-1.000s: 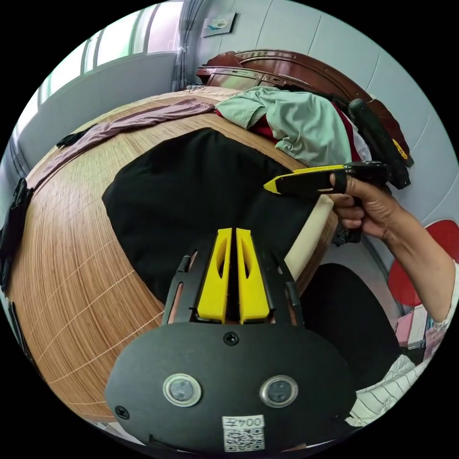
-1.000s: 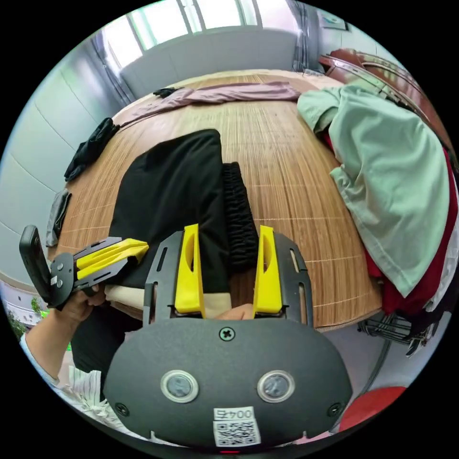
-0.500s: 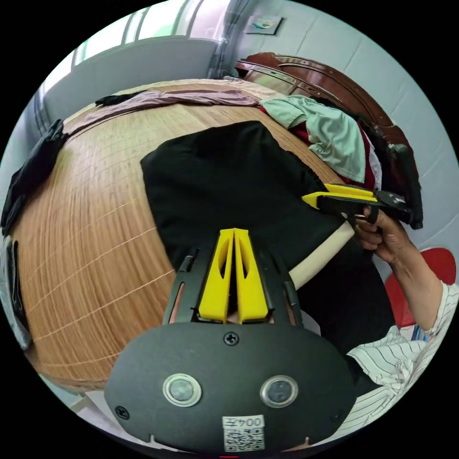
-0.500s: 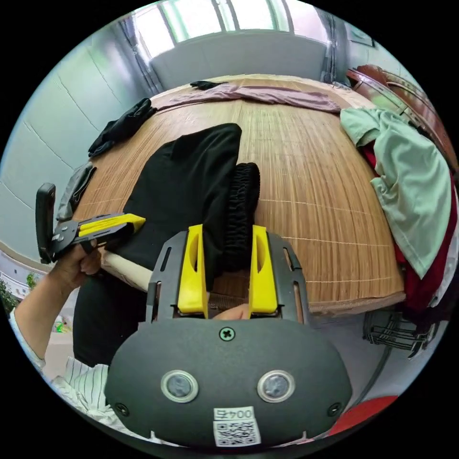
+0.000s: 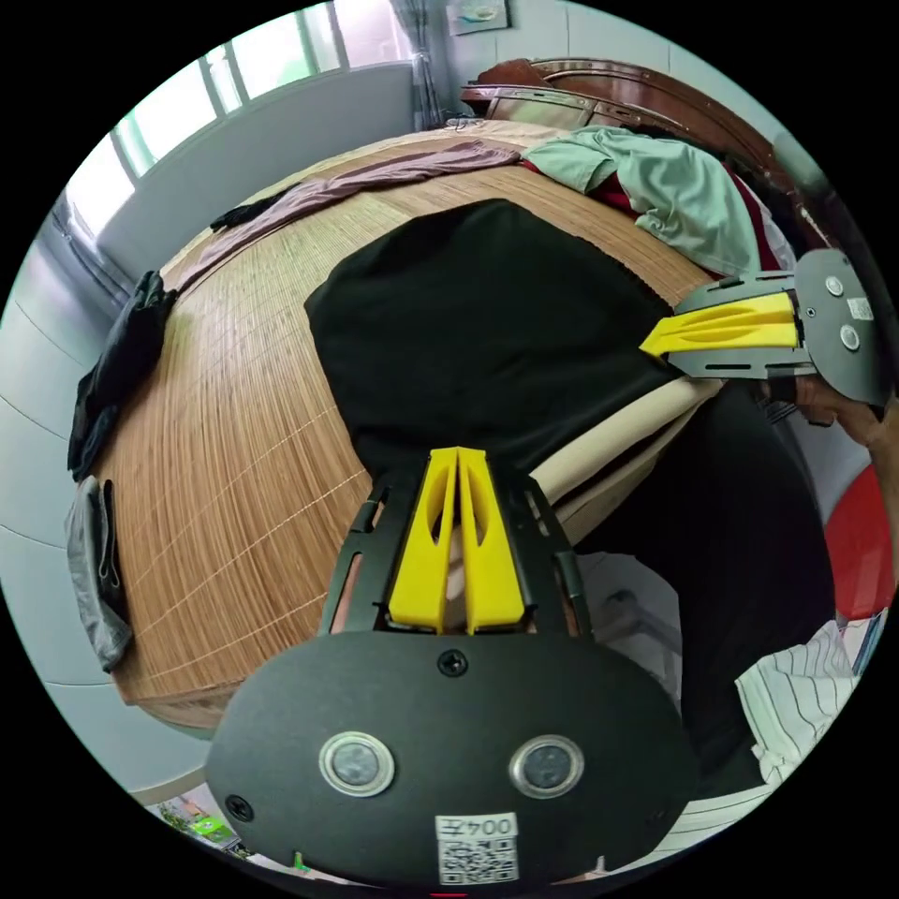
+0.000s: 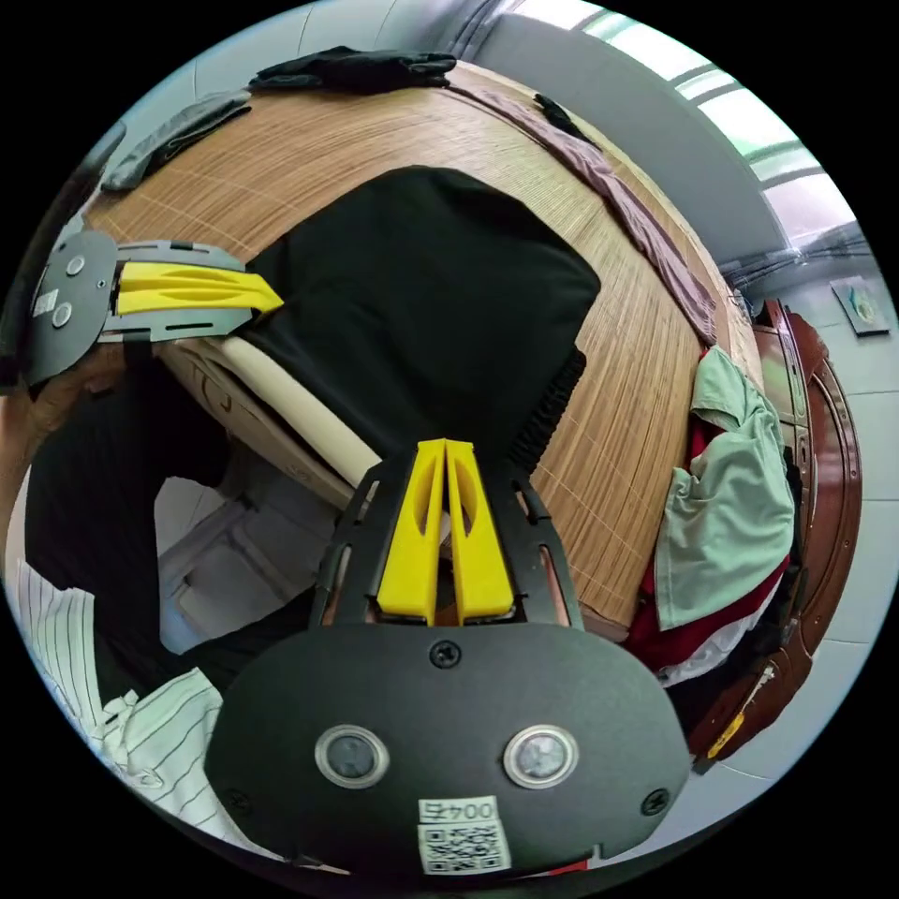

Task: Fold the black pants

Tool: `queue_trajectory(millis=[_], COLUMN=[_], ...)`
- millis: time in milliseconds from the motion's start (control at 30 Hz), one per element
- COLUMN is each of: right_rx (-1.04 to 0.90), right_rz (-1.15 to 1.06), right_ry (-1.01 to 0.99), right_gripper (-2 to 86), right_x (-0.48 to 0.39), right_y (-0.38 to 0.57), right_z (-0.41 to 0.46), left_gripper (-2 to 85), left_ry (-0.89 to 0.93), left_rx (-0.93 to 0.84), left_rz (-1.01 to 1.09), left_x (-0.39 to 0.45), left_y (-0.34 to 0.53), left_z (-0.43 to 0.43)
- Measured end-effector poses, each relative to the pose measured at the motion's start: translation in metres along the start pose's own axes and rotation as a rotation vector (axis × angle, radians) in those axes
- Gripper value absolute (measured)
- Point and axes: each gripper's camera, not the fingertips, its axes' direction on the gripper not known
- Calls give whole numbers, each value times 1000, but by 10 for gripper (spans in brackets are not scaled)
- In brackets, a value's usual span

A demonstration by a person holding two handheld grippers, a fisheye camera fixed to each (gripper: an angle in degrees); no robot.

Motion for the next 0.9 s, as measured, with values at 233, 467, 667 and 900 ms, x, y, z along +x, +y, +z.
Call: queue_trajectory(millis=[233,467,667,900], right_rx=[-29,-23,87,337], right_rz=[-134,-126,5,173], right_ry=[49,-25,-47,-42], right_gripper=[-7,-7,-6,-1], right_x=[-33,-34,-30,-1], right_y=[-14,-20,-7,28], right_z=[16,20,24,-22], left_gripper=[2,1,0,0], left_ry=[38,109,85,-27], left_rx=[-24,-27,27,23], left_rz=[-11,-2,-11,46], left_x=[9,5,13,37], left_y=[-9,-13,-5,-5], left_z=[7,12,13,12])
